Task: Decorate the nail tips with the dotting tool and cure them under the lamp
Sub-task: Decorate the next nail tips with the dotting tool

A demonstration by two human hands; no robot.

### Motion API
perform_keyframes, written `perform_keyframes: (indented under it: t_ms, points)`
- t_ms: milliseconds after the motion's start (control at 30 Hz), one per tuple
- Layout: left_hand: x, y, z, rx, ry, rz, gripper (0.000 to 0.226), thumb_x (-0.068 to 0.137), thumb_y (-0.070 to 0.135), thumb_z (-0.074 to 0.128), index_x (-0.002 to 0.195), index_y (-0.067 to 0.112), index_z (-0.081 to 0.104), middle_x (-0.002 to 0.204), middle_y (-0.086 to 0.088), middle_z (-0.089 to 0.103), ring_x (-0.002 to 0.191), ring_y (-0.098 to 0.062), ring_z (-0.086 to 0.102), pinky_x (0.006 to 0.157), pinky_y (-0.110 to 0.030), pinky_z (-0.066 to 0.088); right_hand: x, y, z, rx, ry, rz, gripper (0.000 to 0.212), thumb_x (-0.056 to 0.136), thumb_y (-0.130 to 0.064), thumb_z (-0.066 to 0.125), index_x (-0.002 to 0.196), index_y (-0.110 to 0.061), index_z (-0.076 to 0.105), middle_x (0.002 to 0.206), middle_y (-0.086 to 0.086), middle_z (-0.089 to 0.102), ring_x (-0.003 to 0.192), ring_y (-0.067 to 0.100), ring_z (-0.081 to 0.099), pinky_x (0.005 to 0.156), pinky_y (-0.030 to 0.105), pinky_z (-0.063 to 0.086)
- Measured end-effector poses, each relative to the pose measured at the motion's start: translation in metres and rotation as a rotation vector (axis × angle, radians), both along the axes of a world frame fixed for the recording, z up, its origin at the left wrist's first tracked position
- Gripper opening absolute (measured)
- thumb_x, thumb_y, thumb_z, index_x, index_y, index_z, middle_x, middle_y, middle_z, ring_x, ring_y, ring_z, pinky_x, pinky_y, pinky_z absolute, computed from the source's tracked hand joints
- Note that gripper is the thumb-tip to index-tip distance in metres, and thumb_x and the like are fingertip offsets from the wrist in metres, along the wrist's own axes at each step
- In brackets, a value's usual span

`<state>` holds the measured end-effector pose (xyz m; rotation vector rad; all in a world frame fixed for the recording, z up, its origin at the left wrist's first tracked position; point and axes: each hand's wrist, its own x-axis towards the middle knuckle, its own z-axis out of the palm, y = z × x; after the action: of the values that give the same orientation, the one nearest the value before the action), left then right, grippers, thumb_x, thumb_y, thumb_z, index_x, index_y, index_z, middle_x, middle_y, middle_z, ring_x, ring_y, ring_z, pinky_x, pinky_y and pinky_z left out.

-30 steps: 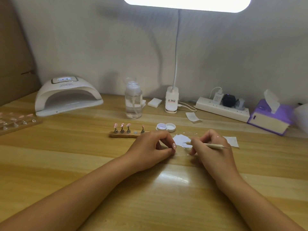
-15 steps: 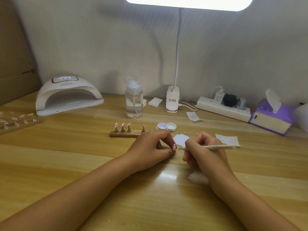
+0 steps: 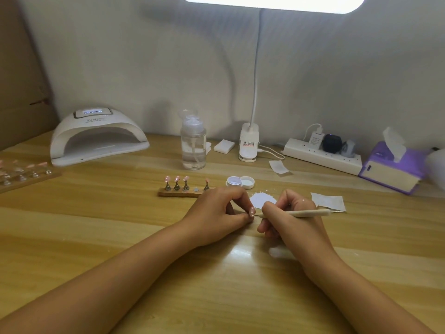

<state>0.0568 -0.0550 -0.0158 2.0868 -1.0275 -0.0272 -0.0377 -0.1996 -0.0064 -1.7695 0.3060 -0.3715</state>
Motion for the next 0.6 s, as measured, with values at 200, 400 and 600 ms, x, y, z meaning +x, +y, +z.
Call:
perform_keyframes:
  t_ms: [200, 400, 600]
  points:
    - [0.0005, 0.0001, -0.0003, -0.009, 0.003, -0.003, 0.026, 0.083, 0.017, 0.073, 0.077, 0.040, 0.062, 0.078, 0.035, 0.062, 0.058, 0.002, 0.056, 0.056, -0.011, 0.036, 0.0004, 0.0006, -0.0009, -0.013, -0.007, 0.003, 0.024, 0.073, -0.015, 0.064, 0.056, -0.024, 0.051, 0.062, 0.011, 0.071, 0.052, 0.010, 0.062, 0.058, 0.031, 0.050]
    - [0.0010, 0.0002, -0.0007, -0.006, 0.004, 0.000, 0.025, 0.083, 0.017, 0.073, 0.077, 0.039, 0.062, 0.079, 0.034, 0.063, 0.059, 0.000, 0.057, 0.056, -0.013, 0.036, 0.0008, 0.0005, -0.0017, -0.013, -0.004, 0.009, 0.019, 0.074, -0.018, 0.065, 0.066, -0.016, 0.048, 0.062, 0.010, 0.071, 0.050, 0.009, 0.061, 0.055, 0.027, 0.049]
    - [0.0007, -0.0003, -0.0011, -0.020, 0.015, -0.002, 0.024, 0.083, 0.017, 0.073, 0.077, 0.039, 0.063, 0.081, 0.030, 0.065, 0.058, 0.000, 0.056, 0.057, -0.014, 0.036, 0.0015, -0.0008, -0.0020, 0.000, -0.022, -0.004, 0.019, 0.076, -0.013, 0.063, 0.065, -0.014, 0.048, 0.060, 0.011, 0.070, 0.050, 0.011, 0.060, 0.054, 0.028, 0.049]
